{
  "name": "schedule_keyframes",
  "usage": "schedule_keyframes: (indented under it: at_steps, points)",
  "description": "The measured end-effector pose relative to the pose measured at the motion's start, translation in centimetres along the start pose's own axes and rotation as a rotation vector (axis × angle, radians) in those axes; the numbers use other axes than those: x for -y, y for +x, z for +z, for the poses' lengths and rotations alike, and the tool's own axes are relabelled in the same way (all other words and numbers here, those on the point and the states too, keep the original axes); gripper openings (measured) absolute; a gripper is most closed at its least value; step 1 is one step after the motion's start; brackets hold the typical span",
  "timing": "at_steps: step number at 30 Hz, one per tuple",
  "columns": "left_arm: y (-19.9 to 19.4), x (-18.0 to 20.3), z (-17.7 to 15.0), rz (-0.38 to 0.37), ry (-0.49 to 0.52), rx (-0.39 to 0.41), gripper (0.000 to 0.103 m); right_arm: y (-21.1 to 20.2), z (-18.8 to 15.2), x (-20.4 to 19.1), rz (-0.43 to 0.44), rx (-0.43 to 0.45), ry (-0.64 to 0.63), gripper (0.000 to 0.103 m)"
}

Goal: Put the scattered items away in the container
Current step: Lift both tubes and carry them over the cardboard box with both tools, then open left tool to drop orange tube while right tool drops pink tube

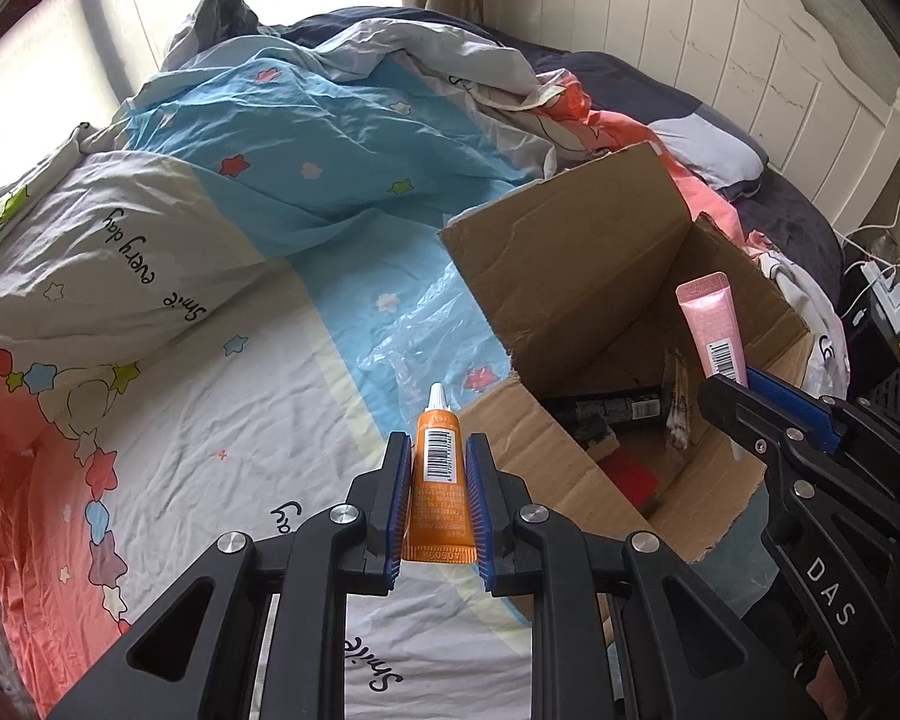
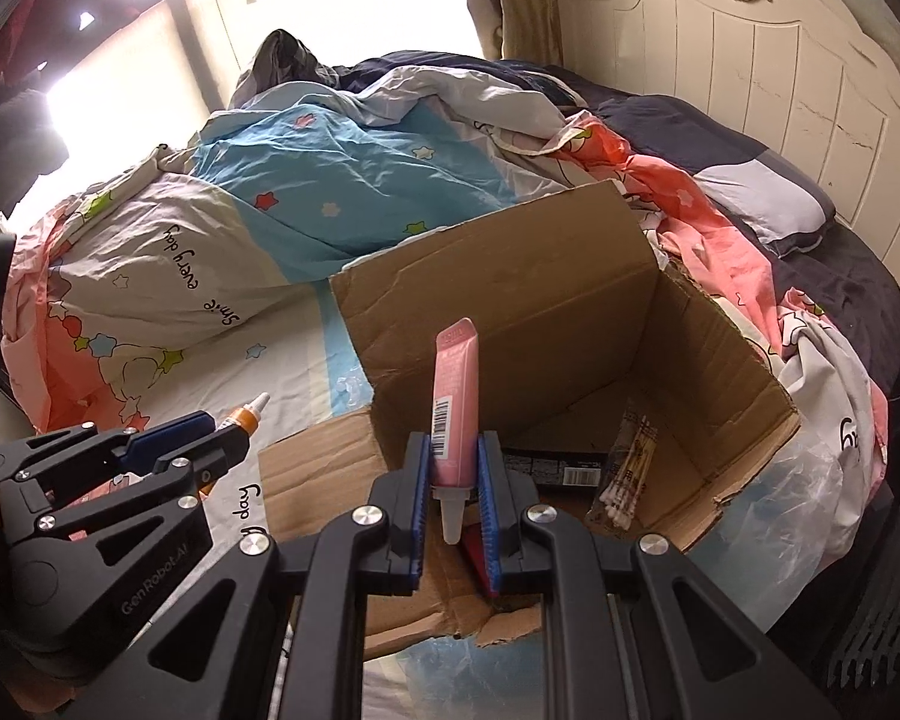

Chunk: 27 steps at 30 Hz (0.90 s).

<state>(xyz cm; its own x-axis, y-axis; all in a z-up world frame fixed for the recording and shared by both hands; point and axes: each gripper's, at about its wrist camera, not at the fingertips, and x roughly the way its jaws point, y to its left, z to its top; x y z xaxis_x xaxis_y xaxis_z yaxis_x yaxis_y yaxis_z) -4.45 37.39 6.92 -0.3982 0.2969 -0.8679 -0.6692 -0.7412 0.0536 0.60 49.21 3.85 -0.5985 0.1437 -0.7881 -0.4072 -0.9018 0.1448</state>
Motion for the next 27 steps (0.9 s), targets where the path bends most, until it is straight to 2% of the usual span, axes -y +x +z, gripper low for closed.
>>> schedule_keyframes:
  at_steps: [10, 27]
  points:
    - [1.2, 3.9, 2.0, -0.04, 0.062, 0.0, 0.019, 0.3, 0.2, 3.2, -0.035, 0.001, 0.04, 0.015]
    - [4.6, 7.7, 4.4, -0.058, 0.119, -0.019, 0.019, 2.6, 0.5, 7.2, -0.061, -0.025, 0.078, 0.015]
